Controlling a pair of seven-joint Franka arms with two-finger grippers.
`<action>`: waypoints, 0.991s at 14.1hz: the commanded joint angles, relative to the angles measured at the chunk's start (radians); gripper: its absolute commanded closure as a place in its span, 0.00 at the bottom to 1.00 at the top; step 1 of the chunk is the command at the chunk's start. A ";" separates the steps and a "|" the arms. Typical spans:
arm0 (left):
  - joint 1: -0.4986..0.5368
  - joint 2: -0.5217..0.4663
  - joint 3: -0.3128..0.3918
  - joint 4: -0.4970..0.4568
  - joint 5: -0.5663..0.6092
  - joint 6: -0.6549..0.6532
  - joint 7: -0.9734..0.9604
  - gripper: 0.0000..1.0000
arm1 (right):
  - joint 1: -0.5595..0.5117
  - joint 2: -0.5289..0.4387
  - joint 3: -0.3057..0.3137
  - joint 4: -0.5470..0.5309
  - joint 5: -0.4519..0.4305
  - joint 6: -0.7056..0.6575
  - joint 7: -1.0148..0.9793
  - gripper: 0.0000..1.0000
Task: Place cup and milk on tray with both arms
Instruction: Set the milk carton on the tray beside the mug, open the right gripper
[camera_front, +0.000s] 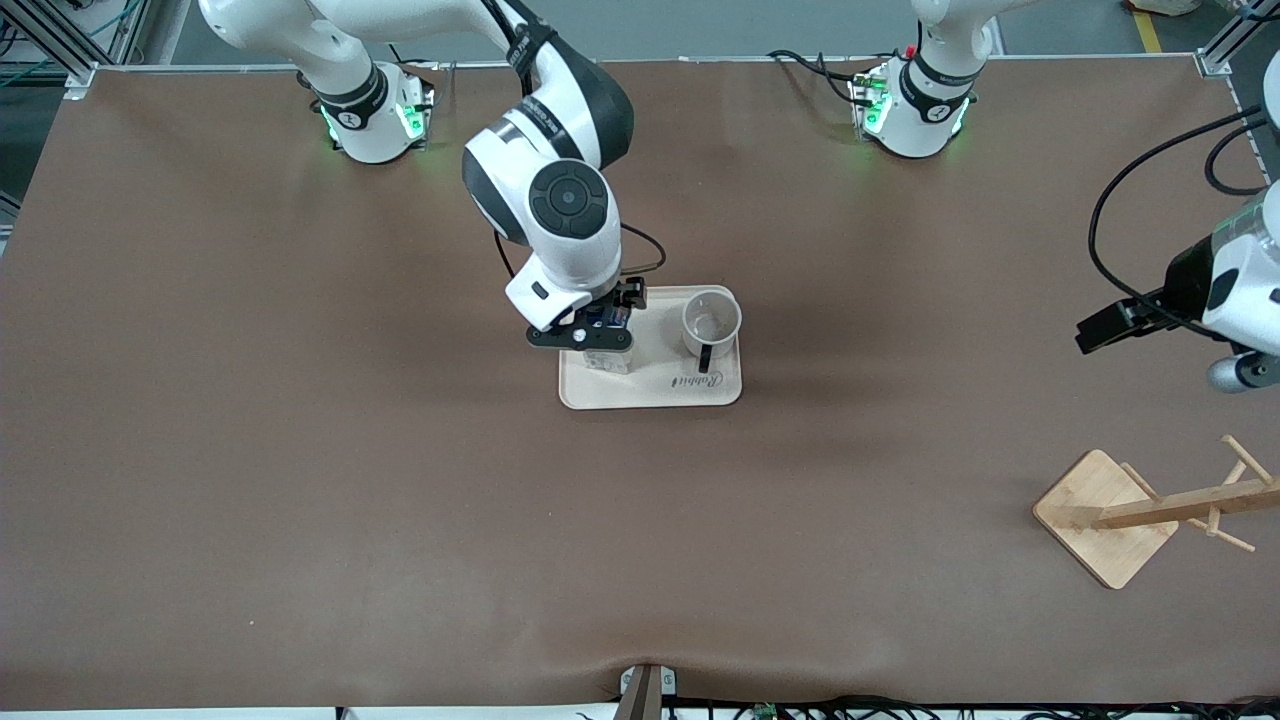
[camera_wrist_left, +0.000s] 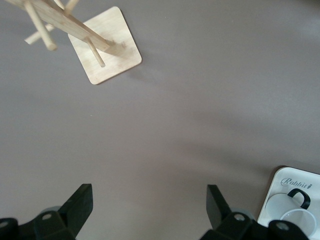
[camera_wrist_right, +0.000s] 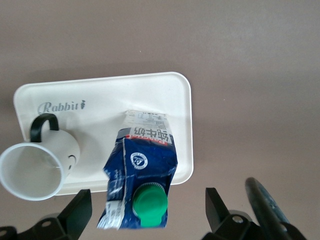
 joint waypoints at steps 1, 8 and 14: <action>-0.076 -0.056 0.077 -0.016 0.010 -0.018 0.021 0.00 | -0.005 0.002 0.002 0.054 -0.004 -0.029 0.017 0.00; -0.336 -0.208 0.387 -0.134 -0.007 -0.025 0.216 0.00 | -0.126 -0.122 -0.056 0.190 -0.018 -0.244 0.006 0.00; -0.337 -0.234 0.380 -0.152 -0.007 -0.019 0.216 0.00 | -0.329 -0.277 -0.076 0.267 -0.056 -0.448 -0.006 0.00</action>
